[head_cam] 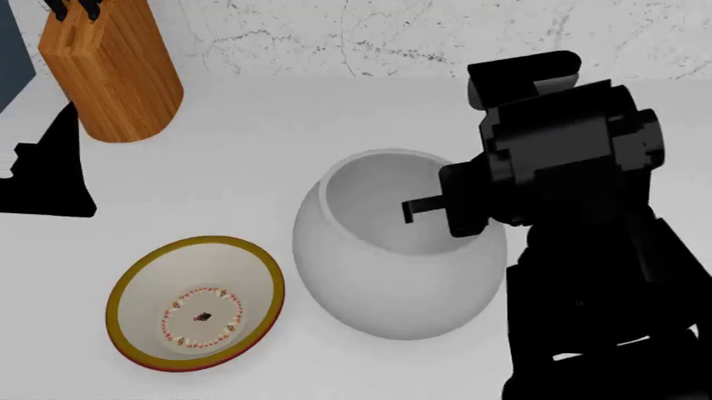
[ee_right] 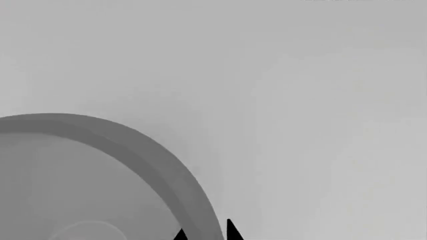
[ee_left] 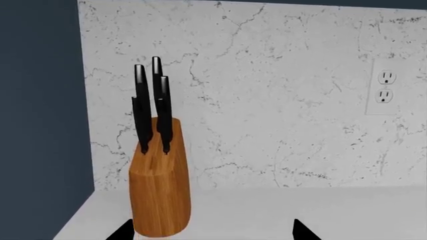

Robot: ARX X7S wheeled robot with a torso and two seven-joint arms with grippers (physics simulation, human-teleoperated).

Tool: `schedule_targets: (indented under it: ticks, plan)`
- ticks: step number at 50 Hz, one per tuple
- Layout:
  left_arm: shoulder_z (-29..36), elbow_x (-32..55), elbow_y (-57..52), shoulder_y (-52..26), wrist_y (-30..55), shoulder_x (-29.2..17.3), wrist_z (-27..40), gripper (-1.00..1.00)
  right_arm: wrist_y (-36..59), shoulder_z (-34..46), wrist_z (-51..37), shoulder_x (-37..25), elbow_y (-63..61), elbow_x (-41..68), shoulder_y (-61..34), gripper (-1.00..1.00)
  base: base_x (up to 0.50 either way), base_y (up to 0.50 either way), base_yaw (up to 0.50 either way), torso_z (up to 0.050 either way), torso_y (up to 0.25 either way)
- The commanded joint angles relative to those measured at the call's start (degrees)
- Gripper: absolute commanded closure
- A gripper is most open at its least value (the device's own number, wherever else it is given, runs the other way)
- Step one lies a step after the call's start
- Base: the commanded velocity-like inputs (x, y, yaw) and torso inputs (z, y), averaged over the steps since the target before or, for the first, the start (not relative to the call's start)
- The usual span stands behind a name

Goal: Stack the bowls from largest to smallest.

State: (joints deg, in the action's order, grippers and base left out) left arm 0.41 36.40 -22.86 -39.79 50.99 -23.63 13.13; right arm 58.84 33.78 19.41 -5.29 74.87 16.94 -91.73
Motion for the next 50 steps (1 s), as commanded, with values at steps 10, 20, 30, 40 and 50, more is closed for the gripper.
schedule_targets:
  ticks: [10,20,30,40,50]
  plan:
    - [-0.8,1.9,-1.8,1.0,0.9,-0.4,0.2,-1.00,5.6,-8.0,-0.7,-2.2,-10.1,-4.9,-0.5,1.00,0.00,0.00,0.00,0.000,0.000]
    - [-5.3,8.7,-6.6,1.6,7.3,-0.9,2.5,-1.00,21.3,-15.5,-7.9,-7.7,-39.6,-1.4,4.8,1.00,0.00,0.00,0.00,0.000,0.000]
    - [-10.7,17.1,-11.4,1.8,15.1,-1.7,6.2,-1.00,30.9,-24.4,-13.4,-12.2,-60.6,0.9,10.2,1.00,0.00,0.00,0.00,0.000,0.000]
    - [-14.1,24.1,-12.8,1.2,20.4,-0.6,10.2,-1.00,30.9,-24.5,-35.2,-20.2,-65.7,27.1,10.6,1.00,0.00,0.00,0.00,0.000,0.000]
    - [-14.2,26.7,-14.4,1.5,21.9,-1.9,10.3,-1.00,30.9,-25.7,-44.1,-24.3,-69.3,37.6,12.4,1.00,0.00,0.00,0.00,0.000,0.000]
